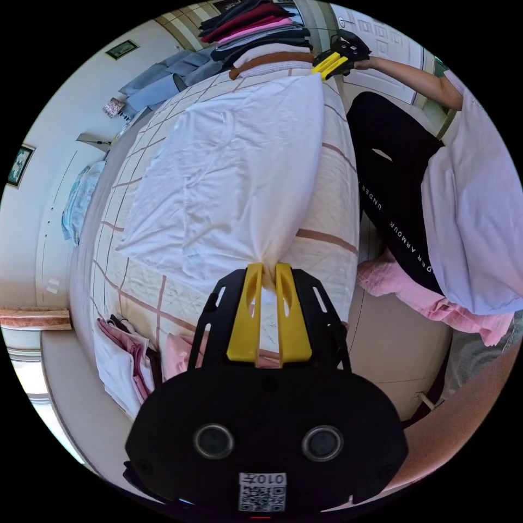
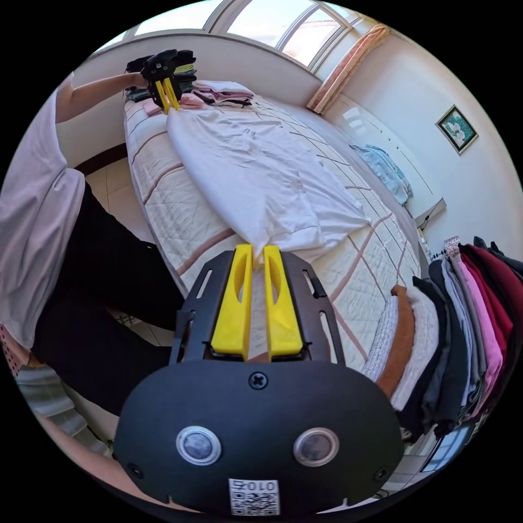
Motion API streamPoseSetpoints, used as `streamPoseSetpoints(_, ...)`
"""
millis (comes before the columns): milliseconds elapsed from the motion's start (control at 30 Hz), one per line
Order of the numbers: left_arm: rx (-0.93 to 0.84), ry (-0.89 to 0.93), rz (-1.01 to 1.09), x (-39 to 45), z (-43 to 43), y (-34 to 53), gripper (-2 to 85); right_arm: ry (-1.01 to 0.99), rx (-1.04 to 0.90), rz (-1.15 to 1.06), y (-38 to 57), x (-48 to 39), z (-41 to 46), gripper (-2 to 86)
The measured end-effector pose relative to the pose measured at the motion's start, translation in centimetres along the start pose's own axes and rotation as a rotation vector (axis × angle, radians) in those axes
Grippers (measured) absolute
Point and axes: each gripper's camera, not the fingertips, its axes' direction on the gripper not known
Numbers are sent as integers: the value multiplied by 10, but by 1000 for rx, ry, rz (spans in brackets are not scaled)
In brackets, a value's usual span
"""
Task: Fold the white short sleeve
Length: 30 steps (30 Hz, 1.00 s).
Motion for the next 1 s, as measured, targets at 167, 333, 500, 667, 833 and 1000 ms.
streamPoseSetpoints(167,3,-73,-1,-15,-23,0,35,45,2,-7,-13,15,-23,28)
streamPoseSetpoints(333,-28,-94,38,2,-32,4,33,46,-10,-19,-15,19,-51,27)
streamPoseSetpoints(500,-31,-57,78,51,-51,18,33,-1,-25,-35,-5,4,-97,26)
streamPoseSetpoints(667,-3,39,52,81,-49,46,33,-18,-61,-91,-2,-21,-127,26)
streamPoseSetpoints(833,25,98,26,38,-8,57,35,-40,-70,-87,-20,15,-104,26)
streamPoseSetpoints(1000,37,194,17,-73,39,50,40,-120,-115,-34,-58,98,-43,27)
